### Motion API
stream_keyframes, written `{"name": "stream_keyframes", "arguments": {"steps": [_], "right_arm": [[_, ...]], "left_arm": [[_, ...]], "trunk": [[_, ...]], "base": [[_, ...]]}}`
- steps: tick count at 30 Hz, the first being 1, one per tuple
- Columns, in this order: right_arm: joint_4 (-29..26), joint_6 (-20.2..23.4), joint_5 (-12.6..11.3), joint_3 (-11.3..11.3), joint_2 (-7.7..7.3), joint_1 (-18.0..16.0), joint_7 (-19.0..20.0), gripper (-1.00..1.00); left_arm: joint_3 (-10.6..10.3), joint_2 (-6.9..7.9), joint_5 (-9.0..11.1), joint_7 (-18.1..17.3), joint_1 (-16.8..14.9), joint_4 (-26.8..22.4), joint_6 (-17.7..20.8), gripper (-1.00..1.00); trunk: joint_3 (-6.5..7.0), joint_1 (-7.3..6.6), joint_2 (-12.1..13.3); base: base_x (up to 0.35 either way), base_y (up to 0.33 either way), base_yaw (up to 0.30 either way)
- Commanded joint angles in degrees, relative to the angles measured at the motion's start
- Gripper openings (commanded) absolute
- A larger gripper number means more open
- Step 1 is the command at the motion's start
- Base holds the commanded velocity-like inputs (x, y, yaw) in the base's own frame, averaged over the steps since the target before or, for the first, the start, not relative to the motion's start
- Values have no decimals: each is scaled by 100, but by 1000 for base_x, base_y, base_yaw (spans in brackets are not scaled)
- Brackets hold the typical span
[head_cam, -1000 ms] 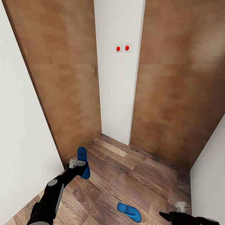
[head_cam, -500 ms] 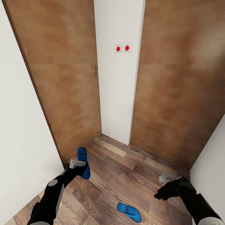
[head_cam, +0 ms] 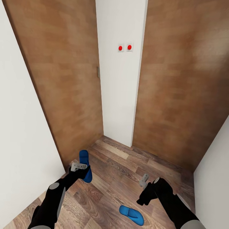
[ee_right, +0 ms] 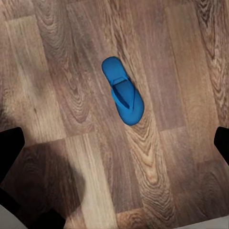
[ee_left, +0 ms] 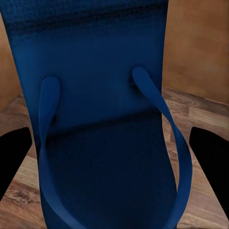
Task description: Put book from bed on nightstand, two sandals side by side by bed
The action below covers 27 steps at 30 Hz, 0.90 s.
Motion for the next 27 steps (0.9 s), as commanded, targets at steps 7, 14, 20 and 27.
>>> {"name": "stream_keyframes", "arguments": {"steps": [7, 14, 20, 27], "right_arm": [[-8, 0, 50, 22, -20, -4, 45, 100], [-10, 0, 41, 19, -39, -4, 45, 100], [-8, 0, 41, 19, -55, -4, 45, 100], [-8, 0, 41, 19, -62, -4, 45, 100]], "left_arm": [[26, -9, -16, -48, -5, -12, 38, -100], [26, -9, -16, -50, -5, -12, 38, -100], [26, -9, -16, -48, -5, -12, 38, -100], [26, -9, -16, -51, -5, -12, 38, -100]], "trunk": [[-132, 154, -285], [-258, 308, -566], [-365, 439, -807], [-491, 593, -1087]], "base": [[0, 0, 0], [0, 0, 0], [0, 0, 0], [0, 0, 0]]}}
